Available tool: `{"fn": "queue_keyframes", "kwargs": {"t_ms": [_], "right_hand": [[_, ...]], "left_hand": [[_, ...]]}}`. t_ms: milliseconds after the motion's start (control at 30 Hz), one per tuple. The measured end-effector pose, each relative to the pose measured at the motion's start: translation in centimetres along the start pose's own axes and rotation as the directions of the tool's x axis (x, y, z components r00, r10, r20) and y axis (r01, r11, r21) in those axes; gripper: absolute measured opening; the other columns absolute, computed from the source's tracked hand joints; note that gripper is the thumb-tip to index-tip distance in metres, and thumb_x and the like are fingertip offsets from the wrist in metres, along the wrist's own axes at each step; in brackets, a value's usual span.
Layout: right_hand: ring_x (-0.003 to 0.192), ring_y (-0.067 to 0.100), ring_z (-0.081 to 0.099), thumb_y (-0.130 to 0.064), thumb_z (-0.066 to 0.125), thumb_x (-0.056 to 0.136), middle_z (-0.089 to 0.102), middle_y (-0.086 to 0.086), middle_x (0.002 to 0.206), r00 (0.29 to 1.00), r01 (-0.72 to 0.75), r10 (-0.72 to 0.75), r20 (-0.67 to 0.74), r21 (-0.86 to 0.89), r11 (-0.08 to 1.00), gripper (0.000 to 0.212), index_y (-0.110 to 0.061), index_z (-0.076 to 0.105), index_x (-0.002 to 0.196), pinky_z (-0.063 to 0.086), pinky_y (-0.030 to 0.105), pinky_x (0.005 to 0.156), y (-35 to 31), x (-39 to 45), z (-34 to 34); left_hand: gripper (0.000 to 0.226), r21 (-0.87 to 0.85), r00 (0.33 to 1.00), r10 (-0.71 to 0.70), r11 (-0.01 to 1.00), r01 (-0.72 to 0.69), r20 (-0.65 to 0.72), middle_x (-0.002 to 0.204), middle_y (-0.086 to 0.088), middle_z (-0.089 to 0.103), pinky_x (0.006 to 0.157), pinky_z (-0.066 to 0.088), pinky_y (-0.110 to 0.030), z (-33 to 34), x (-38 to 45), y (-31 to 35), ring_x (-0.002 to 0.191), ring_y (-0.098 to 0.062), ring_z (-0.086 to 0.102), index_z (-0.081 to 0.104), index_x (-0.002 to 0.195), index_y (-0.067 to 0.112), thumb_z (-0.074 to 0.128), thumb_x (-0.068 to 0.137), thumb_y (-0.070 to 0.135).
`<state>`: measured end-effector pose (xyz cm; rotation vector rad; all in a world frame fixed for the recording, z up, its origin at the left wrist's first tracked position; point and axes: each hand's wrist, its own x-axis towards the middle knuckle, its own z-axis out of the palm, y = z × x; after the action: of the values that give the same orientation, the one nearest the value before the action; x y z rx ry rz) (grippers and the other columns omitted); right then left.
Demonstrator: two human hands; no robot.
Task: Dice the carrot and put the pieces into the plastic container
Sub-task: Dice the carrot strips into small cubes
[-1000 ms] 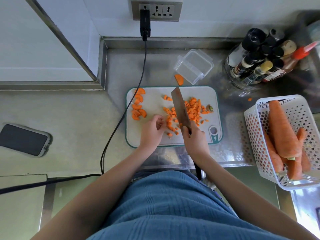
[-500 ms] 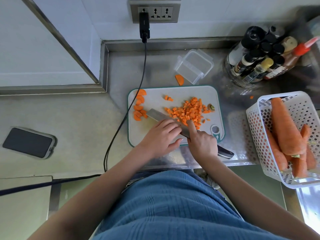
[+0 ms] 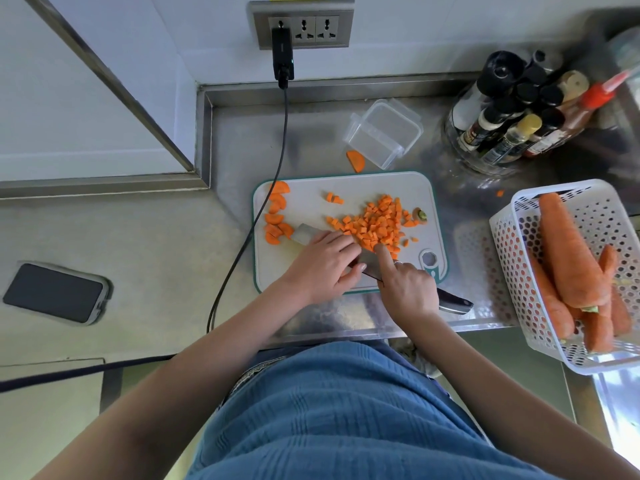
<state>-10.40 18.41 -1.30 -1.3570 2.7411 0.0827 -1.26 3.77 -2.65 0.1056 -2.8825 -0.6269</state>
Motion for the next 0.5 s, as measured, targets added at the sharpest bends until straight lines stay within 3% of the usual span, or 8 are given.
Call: {"fn": "queue_keyframes", "kwargs": {"t_ms": [133, 267, 333, 400, 500], "right_hand": [[0.031, 0.017, 0.017, 0.002, 0.085, 0.034, 0.040, 0.001, 0.034, 1.000, 0.021, -0.021, -0.004, -0.006, 1.000, 0.081, -0.011, 0.045, 0.104, 0.016, 0.015, 0.040, -0.1, 0.0, 0.0], [0.025, 0.019, 0.029, 0.001, 0.085, 0.037, 0.041, 0.000, 0.035, 1.000, 0.005, -0.005, 0.004, -0.002, 1.000, 0.078, -0.012, 0.043, 0.102, 0.016, 0.016, 0.039, -0.1, -0.3, 0.1], [0.024, 0.019, 0.036, 0.000, 0.086, 0.037, 0.042, 0.000, 0.035, 1.000, -0.016, 0.016, 0.008, 0.017, 1.000, 0.079, -0.012, 0.044, 0.103, 0.016, 0.015, 0.038, 0.2, -0.3, 0.4], [0.023, 0.020, 0.038, -0.003, 0.088, 0.040, 0.042, -0.001, 0.034, 0.999, -0.038, 0.036, 0.029, 0.072, 0.997, 0.075, -0.012, 0.045, 0.101, 0.016, 0.015, 0.038, 0.4, -0.3, 0.8], [0.030, 0.026, 0.048, -0.017, 0.079, 0.074, 0.050, 0.004, 0.041, 0.999, -0.041, 0.036, 0.025, 0.240, 0.970, 0.042, -0.011, 0.046, 0.099, 0.024, 0.019, 0.038, 0.1, -0.5, 0.7]], "left_hand": [[0.046, -0.096, 0.975, -0.104, 0.988, 0.125, 0.197, 0.103, -0.003, 0.058, 0.088, 0.043, -0.037, 0.4, 0.9, -0.4, 0.100, -0.020, 0.051, 0.061, 0.098, 0.008, 0.030, 0.091, 0.041], [0.047, -0.162, 0.952, -0.107, 0.974, 0.159, 0.287, 0.119, -0.006, 0.059, 0.097, 0.041, -0.041, 0.3, 2.0, -0.1, 0.110, -0.021, 0.051, 0.060, 0.115, 0.008, 0.030, 0.093, 0.038], [0.047, -0.170, 0.981, -0.135, 0.973, 0.158, 0.138, 0.132, -0.010, 0.053, 0.106, 0.036, -0.038, -0.1, 2.1, -0.1, 0.122, -0.023, 0.046, 0.055, 0.127, 0.005, 0.031, 0.094, 0.030], [0.040, -0.187, 0.974, -0.193, 0.968, 0.168, -0.123, 0.125, -0.013, 0.056, 0.103, 0.038, -0.035, -0.7, 1.8, 0.0, 0.118, -0.025, 0.049, 0.058, 0.121, 0.001, 0.035, 0.093, 0.019], [0.028, -0.250, 0.824, -0.378, 0.922, 0.295, -0.422, 0.109, -0.014, 0.055, 0.093, 0.040, -0.033, -1.2, 0.0, -0.4, 0.103, -0.027, 0.051, 0.059, 0.105, -0.001, 0.040, 0.086, 0.005]]}}
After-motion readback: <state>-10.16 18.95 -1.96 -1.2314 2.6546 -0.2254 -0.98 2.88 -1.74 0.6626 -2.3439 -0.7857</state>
